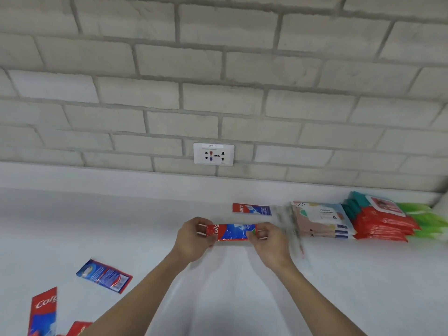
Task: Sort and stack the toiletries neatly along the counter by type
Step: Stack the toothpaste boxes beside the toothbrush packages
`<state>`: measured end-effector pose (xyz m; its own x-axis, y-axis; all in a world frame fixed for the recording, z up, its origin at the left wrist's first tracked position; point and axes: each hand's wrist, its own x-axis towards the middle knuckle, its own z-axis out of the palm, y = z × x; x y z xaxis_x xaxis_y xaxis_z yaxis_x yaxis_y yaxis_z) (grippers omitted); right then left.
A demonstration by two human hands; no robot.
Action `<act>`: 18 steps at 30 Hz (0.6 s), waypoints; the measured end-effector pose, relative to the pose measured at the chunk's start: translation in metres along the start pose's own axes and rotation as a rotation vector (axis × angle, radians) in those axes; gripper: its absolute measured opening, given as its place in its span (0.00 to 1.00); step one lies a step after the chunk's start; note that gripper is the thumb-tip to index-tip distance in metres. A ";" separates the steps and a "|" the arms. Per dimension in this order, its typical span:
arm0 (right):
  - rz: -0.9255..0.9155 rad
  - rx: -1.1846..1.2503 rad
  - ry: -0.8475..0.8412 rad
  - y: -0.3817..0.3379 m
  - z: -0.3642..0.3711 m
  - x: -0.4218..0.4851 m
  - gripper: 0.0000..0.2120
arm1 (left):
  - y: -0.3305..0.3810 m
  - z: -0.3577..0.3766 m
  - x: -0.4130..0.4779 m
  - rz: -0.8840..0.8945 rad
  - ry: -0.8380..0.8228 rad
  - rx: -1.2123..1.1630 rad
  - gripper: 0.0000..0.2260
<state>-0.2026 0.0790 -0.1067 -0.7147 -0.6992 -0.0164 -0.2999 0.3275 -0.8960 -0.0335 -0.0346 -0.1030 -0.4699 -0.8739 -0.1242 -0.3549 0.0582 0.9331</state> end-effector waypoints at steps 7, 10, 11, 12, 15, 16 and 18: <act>-0.047 -0.121 -0.023 0.009 -0.019 0.023 0.16 | 0.005 0.031 0.022 -0.032 0.051 0.023 0.18; -0.089 -0.250 -0.069 0.013 -0.027 0.034 0.12 | 0.006 0.041 0.030 -0.019 0.040 0.077 0.18; -0.104 -0.297 -0.084 0.014 -0.029 0.036 0.10 | 0.006 0.044 0.032 -0.012 0.032 0.103 0.17; -0.119 -0.348 -0.100 0.016 -0.030 0.039 0.09 | 0.006 0.047 0.034 -0.007 0.021 0.127 0.18; -0.171 -0.534 -0.128 0.019 -0.031 0.046 0.11 | 0.003 0.056 0.041 0.011 0.003 0.195 0.18; -0.196 -0.593 -0.131 0.020 -0.031 0.048 0.12 | 0.003 0.058 0.043 0.024 0.003 0.214 0.19; -0.238 -0.708 -0.137 0.021 -0.031 0.051 0.14 | 0.002 0.062 0.048 0.069 -0.002 0.291 0.18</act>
<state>-0.2650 0.0700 -0.1129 -0.5090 -0.8596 0.0451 -0.8031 0.4555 -0.3841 -0.1064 -0.0462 -0.1283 -0.5026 -0.8621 -0.0644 -0.5385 0.2539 0.8035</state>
